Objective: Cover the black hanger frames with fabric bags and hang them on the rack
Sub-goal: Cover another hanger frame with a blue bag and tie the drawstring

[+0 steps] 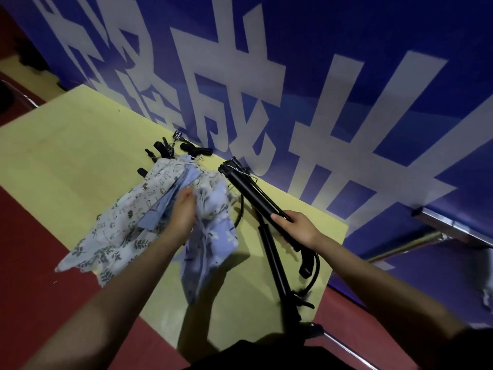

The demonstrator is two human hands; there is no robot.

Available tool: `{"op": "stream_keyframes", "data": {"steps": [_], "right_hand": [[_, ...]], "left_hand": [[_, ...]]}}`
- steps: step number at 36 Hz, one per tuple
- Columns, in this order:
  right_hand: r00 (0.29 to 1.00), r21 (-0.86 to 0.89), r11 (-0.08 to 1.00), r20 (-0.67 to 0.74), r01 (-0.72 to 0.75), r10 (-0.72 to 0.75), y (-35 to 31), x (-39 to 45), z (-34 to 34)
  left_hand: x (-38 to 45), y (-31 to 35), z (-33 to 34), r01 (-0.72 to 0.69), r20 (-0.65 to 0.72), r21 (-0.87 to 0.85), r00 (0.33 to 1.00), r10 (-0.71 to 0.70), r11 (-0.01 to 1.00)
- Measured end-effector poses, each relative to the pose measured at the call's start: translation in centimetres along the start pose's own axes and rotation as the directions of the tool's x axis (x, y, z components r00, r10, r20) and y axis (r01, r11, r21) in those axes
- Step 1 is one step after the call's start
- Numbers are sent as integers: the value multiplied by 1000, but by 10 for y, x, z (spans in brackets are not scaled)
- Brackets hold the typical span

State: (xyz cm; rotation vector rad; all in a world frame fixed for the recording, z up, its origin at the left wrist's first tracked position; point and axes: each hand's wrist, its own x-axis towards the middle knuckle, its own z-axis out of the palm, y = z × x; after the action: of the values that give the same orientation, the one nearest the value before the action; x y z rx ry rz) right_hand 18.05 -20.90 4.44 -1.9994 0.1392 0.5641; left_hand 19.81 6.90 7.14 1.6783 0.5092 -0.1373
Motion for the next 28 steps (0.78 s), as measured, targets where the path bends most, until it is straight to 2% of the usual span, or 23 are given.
{"op": "stream_keyframes", "data": {"steps": [2, 4, 8, 12, 16, 20, 23, 26, 28], "right_hand": [[999, -37, 999, -22, 34, -35, 0, -1, -5], [997, -54, 997, -43, 58, -60, 1, -5, -10], [994, 3, 997, -82, 71, -70, 8, -19, -19], [993, 36, 999, -117, 34, -29, 23, -40, -24], [988, 40, 999, -153, 3, 4, 46, -60, -27], [990, 46, 999, -139, -28, 34, 71, -76, -26], [995, 29, 999, -87, -39, 41, 81, -92, -28], [1000, -11, 1000, -7, -24, 24, 85, -101, -29], [999, -19, 1000, 38, -24, 25, 87, -105, -28]], "left_hand": [[-3, 24, -7, -86, 139, 13, 987, 83, 996], [-12, 46, -9, -135, 213, 27, 969, 126, 990], [-34, 72, 7, -403, 325, 180, 885, 332, 898], [-30, 46, 17, -507, 443, 452, 842, 308, 734], [-23, -1, 31, -492, 495, 568, 845, 203, 660], [-22, -43, 36, -468, 492, 666, 861, 131, 581], [-19, -66, 37, -445, 381, 714, 895, 233, 541], [-21, -78, 35, -335, 164, 721, 933, 320, 607], [-23, -86, 34, -299, 124, 677, 947, 296, 672]]}}
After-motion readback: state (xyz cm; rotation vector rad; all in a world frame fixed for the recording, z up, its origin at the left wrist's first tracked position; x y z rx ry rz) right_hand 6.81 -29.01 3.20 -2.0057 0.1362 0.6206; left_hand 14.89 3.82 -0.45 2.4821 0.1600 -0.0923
